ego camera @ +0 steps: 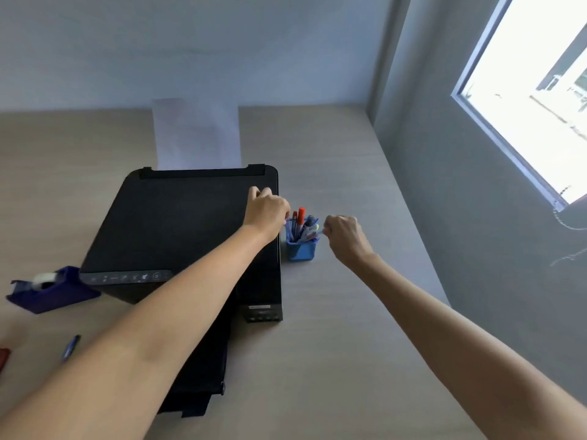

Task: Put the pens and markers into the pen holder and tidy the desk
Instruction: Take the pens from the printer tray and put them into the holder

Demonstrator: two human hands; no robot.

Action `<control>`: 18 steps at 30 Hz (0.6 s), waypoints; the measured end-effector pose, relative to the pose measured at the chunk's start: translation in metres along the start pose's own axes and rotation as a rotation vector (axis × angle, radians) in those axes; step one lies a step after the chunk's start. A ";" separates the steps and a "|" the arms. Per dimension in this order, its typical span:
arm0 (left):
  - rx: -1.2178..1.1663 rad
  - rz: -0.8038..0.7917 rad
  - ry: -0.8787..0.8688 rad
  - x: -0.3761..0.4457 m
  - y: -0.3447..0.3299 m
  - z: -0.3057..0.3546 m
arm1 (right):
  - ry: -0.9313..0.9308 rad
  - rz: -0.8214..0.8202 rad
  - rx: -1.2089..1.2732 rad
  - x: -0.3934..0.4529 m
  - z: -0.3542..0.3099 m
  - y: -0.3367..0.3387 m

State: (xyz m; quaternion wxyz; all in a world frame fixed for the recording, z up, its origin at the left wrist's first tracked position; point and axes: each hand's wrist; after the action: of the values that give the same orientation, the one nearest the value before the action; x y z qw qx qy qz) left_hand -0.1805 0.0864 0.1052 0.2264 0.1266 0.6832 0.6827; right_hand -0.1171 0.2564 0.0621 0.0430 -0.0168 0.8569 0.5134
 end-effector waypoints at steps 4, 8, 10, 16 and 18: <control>0.101 -0.173 0.027 0.016 -0.004 0.021 | 0.029 -0.114 -0.076 0.020 -0.002 -0.001; -0.011 -0.134 -0.018 0.017 -0.009 0.010 | 0.003 -0.121 -0.074 0.023 0.002 0.003; -0.155 -0.048 -0.017 0.005 -0.004 -0.002 | 0.011 -0.072 -0.040 0.024 0.000 0.008; -0.526 0.246 -0.001 -0.083 0.018 -0.080 | 0.177 0.117 0.151 0.024 -0.059 0.032; -0.595 0.231 0.087 -0.121 0.018 -0.116 | 0.307 0.164 0.173 0.018 -0.093 0.032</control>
State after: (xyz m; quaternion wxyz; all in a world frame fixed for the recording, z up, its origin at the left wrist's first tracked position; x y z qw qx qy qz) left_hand -0.1336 -0.0728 0.1356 0.1450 0.1024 0.4437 0.8784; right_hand -0.1426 0.1903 0.1324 -0.1290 -0.0212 0.8928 0.4311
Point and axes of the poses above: each hand's wrist, its own x-axis towards the middle knuckle, its own y-axis out of the back of the hand, z = x × y, and after that the axes turned 12 degrees about -z, right-handed
